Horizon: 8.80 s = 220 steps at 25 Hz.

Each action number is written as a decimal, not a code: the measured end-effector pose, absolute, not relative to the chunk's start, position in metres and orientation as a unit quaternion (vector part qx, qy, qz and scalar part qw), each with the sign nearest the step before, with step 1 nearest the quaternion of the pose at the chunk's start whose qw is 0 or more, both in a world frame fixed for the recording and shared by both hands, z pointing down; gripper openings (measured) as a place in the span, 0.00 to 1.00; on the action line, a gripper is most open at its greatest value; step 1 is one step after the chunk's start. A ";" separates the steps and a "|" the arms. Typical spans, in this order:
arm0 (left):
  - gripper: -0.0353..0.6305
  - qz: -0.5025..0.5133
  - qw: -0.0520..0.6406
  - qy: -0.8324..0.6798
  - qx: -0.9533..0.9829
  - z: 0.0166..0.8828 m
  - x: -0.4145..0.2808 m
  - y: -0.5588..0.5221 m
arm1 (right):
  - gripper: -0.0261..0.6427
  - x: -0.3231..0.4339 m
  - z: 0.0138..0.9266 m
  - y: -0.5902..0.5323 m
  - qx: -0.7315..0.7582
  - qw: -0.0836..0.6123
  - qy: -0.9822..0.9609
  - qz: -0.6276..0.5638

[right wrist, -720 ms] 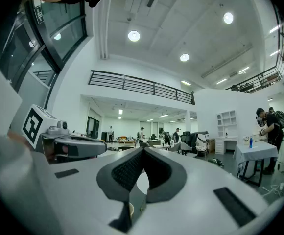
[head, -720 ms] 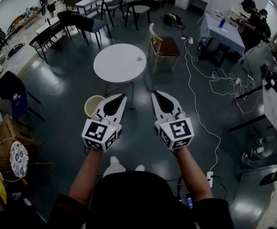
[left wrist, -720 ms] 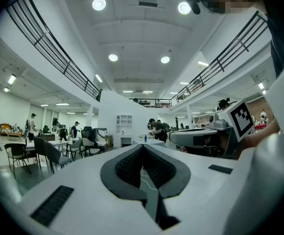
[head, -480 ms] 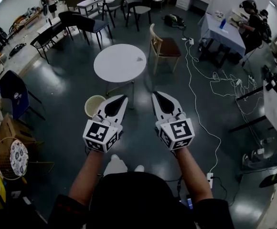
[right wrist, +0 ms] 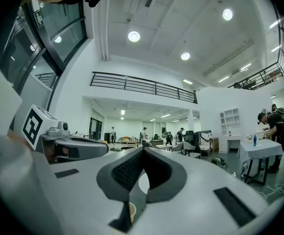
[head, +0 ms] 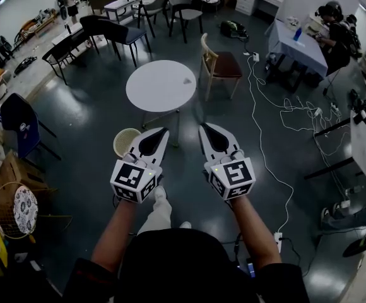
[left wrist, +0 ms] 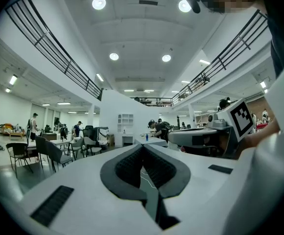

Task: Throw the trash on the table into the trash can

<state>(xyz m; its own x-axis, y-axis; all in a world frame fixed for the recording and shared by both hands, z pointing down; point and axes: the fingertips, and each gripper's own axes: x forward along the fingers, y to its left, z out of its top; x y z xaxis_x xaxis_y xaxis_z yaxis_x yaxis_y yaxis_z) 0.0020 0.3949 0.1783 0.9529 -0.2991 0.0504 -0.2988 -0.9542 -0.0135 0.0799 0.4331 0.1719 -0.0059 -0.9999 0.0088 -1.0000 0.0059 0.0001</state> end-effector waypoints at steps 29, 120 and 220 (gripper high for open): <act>0.08 -0.031 -0.016 0.128 -0.991 0.189 0.081 0.193 | 0.07 0.154 0.187 0.229 0.721 0.019 -0.692 0.027; 0.08 -0.184 -0.175 0.206 -0.945 0.477 0.316 -0.172 | 0.07 0.454 0.546 -0.158 0.629 0.194 -0.708 0.256; 0.08 -0.125 -0.139 0.244 -0.952 0.362 0.172 -0.143 | 0.07 0.290 0.370 -0.115 0.666 0.131 -0.721 0.142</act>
<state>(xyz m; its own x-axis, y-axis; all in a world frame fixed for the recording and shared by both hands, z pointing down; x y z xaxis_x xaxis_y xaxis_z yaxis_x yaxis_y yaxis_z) 0.1722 -0.1429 0.3616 0.8494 -0.4299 0.3062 -0.4994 -0.8422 0.2030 0.2899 -0.1152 0.3703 -0.0797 -0.9225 0.3777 -0.9968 0.0741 -0.0294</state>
